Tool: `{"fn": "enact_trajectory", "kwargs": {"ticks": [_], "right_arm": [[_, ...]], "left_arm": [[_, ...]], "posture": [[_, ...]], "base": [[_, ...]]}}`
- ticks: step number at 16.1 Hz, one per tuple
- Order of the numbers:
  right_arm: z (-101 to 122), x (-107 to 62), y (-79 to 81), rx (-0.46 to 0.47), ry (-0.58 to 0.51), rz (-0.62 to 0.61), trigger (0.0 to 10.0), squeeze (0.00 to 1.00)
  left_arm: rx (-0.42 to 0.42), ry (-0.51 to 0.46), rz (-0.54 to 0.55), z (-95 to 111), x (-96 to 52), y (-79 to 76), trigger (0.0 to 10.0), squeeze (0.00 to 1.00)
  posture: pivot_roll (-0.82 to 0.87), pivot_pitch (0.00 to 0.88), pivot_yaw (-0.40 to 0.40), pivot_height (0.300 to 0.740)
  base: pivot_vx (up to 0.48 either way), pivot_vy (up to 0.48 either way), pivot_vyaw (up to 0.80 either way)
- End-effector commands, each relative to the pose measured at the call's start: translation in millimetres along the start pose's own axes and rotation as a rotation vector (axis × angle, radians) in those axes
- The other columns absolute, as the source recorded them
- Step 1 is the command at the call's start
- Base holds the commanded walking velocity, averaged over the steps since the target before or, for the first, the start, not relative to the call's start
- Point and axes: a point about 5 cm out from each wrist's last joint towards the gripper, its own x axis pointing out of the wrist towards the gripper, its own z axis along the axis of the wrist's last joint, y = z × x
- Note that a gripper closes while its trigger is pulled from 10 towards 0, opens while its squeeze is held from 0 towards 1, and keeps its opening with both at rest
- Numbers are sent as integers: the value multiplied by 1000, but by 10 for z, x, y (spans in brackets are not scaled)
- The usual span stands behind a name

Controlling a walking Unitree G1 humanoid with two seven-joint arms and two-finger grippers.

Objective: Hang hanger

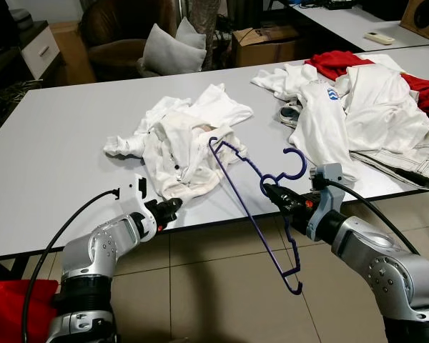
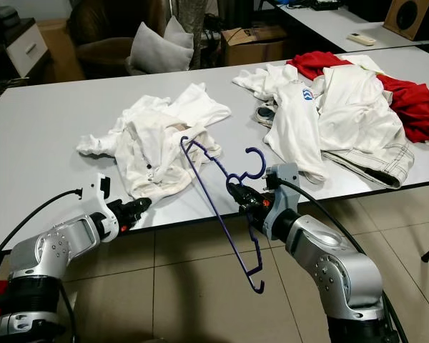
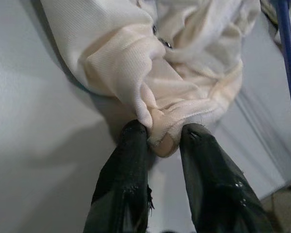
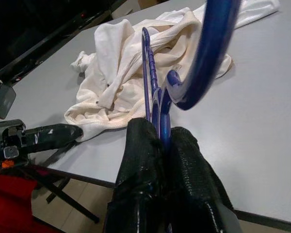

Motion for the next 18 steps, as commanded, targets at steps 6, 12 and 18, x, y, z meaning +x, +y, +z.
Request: {"fn": "enact_trajectory", "kwargs": {"ticks": [6, 12, 18], "right_arm": [[14, -24, 26, -11, -1, 0, 10000, 0], [36, -108, -10, -22, 21, 66, 10000, 0], [71, -188, -55, 23, 103, 247, 10000, 0]], "left_arm": [[-79, -49, 51, 22, 25, 108, 0, 0], [536, -101, -287, 325, -369, -200, 0, 0], [961, 102, -515, 359, -736, -385, 0, 0]], "posture": [[-109, 0, 108, 740], [-83, 0, 83, 740], [-64, 0, 38, 740]], "base": [[0, 0, 0], [0, 0, 0], [0, 0, 0]]}}
